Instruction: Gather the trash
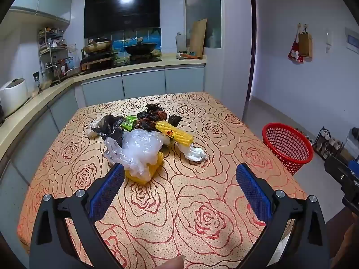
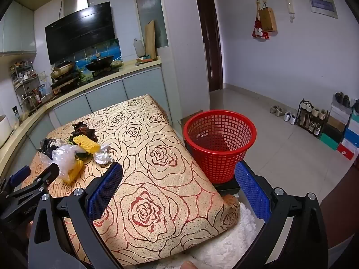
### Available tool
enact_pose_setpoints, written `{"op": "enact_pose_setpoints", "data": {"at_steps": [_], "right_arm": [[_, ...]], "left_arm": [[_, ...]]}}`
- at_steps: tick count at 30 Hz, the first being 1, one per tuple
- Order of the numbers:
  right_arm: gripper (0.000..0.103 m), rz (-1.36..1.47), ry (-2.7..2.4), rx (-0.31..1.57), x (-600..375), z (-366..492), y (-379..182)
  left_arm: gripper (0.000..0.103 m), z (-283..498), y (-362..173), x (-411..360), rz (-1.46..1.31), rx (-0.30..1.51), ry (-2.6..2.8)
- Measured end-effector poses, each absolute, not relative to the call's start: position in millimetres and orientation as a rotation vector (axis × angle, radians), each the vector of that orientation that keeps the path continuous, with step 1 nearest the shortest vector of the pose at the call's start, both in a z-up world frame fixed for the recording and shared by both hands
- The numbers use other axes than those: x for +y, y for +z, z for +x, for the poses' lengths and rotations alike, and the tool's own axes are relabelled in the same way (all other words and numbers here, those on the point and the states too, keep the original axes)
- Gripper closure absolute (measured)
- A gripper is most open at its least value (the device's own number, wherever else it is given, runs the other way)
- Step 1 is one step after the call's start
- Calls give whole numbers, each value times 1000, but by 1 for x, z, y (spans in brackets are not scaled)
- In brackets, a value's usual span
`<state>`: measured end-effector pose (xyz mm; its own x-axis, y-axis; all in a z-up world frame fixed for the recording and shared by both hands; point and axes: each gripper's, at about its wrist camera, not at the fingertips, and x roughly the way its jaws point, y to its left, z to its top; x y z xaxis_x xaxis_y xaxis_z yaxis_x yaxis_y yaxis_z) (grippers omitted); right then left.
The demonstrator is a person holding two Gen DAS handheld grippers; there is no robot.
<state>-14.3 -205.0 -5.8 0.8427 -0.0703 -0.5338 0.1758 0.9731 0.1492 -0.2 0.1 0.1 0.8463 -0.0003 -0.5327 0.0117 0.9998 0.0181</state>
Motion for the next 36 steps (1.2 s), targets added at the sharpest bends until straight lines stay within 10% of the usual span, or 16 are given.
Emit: {"op": "enact_pose_setpoints", "data": {"at_steps": [36], "right_arm": [[5,196,-148,539,-207,-16,-3]], "left_arm": [[7,-7,8,-1,39,521,-10]]}}
